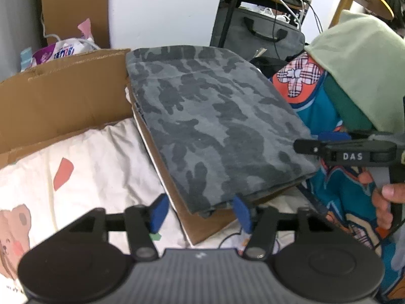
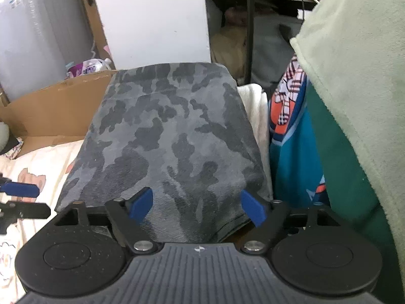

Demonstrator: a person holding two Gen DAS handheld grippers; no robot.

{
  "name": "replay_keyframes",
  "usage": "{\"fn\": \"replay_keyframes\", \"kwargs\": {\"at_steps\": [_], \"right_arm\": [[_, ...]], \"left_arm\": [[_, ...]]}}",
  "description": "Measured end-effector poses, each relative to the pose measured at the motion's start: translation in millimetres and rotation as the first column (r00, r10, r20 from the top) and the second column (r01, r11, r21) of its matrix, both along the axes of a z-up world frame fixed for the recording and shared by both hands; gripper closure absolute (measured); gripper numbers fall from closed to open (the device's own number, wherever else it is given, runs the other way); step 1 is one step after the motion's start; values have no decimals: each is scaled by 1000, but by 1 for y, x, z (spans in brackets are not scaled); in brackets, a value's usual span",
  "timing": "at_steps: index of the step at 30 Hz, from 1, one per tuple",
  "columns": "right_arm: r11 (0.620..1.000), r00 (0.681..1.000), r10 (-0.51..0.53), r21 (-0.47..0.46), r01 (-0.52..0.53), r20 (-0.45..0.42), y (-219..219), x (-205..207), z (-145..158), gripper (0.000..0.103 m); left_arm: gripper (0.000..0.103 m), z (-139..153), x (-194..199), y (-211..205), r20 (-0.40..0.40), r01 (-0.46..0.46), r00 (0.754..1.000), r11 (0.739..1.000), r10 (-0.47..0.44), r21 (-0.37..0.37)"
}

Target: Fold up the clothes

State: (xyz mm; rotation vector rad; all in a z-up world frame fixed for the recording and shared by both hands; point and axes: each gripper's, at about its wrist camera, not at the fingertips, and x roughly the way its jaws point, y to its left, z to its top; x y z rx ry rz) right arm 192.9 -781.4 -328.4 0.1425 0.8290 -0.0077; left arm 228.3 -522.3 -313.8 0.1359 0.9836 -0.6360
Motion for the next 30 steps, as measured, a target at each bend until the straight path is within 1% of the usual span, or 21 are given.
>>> {"fn": "replay_keyframes", "kwargs": {"at_steps": [2, 4, 6, 9, 12, 16, 21, 24, 30], "right_arm": [[1000, 1000, -10, 13, 10, -16, 1, -1, 4, 15], [999, 999, -17, 26, 18, -36, 2, -2, 9, 15], [999, 998, -14, 37, 16, -54, 5, -4, 15, 13], [999, 999, -2, 40, 4, -52, 12, -9, 31, 9], [1000, 999, -2, 31, 4, -47, 15, -14, 50, 8], [999, 999, 3, 37, -2, -47, 18, -21, 75, 1], [998, 997, -19, 62, 24, -80, 20, -31, 105, 1], [997, 996, -26, 64, 32, -87, 23, -38, 123, 1], [998, 997, -5, 67, 10, -74, 34, -52, 169, 1]], "left_arm": [[33, 4, 0, 0, -22, -22, 999, 1000, 23, 6], [26, 10, -1, 0, -29, -52, 998, 999, 52, 11], [21, 18, -4, 1, -30, -62, 998, 998, 63, 16], [20, 34, -7, 6, -36, -85, 996, 996, 86, 29], [16, 52, -11, 15, -37, -118, 992, 992, 119, 36], [11, 81, -18, 27, -31, -151, 988, 988, 152, 34], [10, 119, -28, 41, -9, -183, 983, 982, 184, 51], [8, 144, -38, 51, 9, -207, 978, 977, 207, 45], [5, 193, -62, 73, 53, -247, 968, 969, 246, 19]]}}
